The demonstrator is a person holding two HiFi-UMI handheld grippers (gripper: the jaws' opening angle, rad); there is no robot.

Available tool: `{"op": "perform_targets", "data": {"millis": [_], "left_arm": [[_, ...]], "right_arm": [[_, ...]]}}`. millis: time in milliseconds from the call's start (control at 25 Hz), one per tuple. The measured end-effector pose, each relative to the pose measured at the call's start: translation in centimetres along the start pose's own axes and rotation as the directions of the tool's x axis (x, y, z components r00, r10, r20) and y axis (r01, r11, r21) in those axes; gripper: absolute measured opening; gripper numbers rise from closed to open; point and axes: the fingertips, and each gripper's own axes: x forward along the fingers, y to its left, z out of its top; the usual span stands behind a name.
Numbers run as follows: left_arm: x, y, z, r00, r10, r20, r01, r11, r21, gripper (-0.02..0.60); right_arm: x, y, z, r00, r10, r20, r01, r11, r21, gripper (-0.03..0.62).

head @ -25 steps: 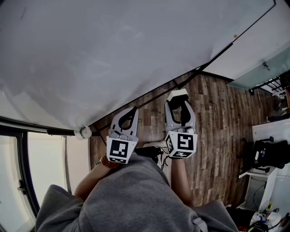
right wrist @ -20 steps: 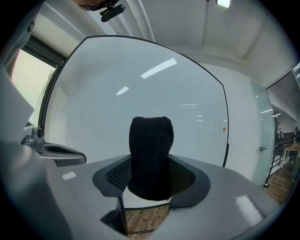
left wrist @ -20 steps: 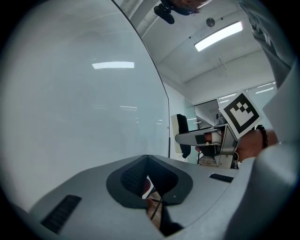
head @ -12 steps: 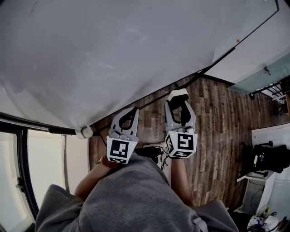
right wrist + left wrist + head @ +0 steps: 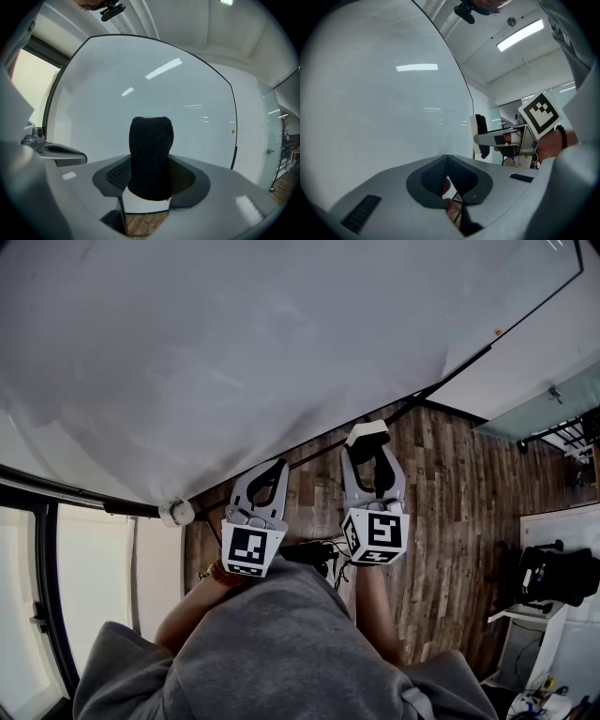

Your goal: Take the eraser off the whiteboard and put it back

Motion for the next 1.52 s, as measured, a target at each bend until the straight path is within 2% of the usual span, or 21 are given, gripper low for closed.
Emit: {"op": "perform_targets", "data": {"millis": [280, 1520], "left_arm": [[0.3, 0.5, 0.2, 1.0, 0.015, 0.003, -0.015, 1.0, -0.022, 0.006], [1.0, 3.5, 0.1, 0.997, 0.081, 0.002, -0.081, 0.996, -0.024, 0.006]], "right_arm": [[0.9, 0.9, 0.8, 1.0, 0.03, 0.009, -0.03, 0.999, -0.012, 0.238], [3.8, 2.7, 1.5, 0.994, 0.104, 0.021, -0.103, 0.995, -0.015, 0.238]]}}
